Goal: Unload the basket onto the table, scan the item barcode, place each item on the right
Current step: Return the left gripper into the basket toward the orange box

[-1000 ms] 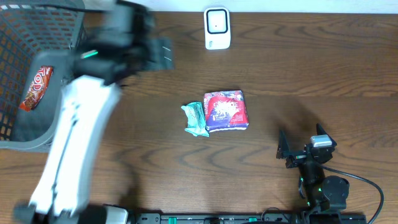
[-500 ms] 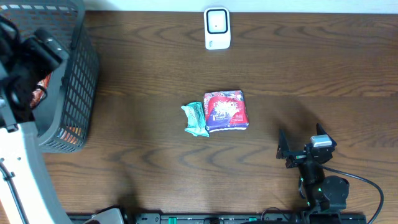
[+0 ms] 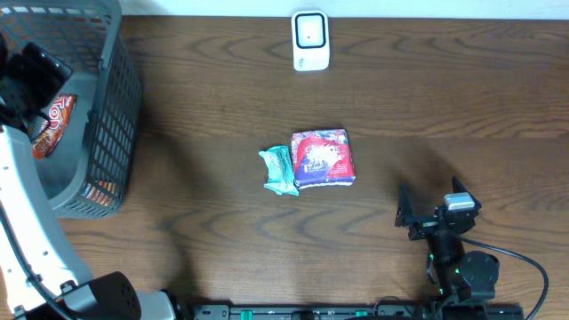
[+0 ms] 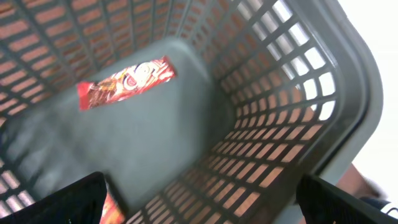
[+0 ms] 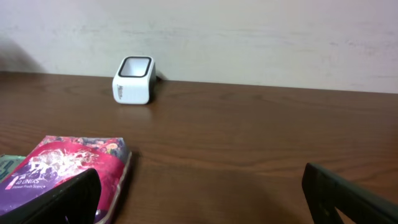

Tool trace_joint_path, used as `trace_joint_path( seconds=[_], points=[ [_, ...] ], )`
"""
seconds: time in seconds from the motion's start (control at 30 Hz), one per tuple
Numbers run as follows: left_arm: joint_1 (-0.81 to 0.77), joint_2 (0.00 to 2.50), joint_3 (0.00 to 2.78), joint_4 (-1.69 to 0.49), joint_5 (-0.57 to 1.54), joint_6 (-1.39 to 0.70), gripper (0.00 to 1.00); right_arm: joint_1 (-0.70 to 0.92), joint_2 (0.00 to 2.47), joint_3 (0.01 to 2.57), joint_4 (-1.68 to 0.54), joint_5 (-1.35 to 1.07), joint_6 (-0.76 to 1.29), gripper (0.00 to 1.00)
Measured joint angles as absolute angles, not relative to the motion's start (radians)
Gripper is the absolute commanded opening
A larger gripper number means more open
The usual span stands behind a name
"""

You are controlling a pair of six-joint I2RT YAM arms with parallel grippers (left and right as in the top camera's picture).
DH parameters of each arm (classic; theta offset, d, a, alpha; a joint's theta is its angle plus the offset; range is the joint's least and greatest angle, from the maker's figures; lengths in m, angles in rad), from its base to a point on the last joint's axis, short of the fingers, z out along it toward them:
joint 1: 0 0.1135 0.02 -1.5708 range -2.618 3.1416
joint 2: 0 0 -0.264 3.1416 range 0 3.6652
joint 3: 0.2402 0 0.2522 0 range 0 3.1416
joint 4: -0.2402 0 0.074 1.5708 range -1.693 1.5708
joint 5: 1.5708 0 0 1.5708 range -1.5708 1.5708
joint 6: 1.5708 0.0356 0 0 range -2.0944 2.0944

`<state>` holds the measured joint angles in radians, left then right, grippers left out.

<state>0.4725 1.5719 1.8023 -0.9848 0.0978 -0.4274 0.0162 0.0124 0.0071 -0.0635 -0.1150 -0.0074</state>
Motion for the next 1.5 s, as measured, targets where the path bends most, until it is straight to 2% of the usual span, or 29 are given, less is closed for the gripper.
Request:
trace_joint_path(
  seconds=[0.17,0.37,0.5,1.5],
  points=[
    [0.473,1.573,1.802,-0.890,0.041,-0.432,0.98,0.016,0.012,0.007,-0.063,-0.115,-0.007,0.99],
    [0.478,1.573,1.802,-0.911,-0.145,-0.440,0.98,0.016,0.012,0.007,-0.063,-0.115,-0.007,0.99],
    [0.489,1.575,1.802,-0.917,-0.190,-0.442,0.98,0.016,0.012,0.007,-0.063,-0.115,-0.007,0.99],
    [0.504,1.723,1.791,-1.010,-0.224,-0.442,0.98,0.016,0.012,0.007,-0.063,-0.115,-0.007,0.99]
  ],
)
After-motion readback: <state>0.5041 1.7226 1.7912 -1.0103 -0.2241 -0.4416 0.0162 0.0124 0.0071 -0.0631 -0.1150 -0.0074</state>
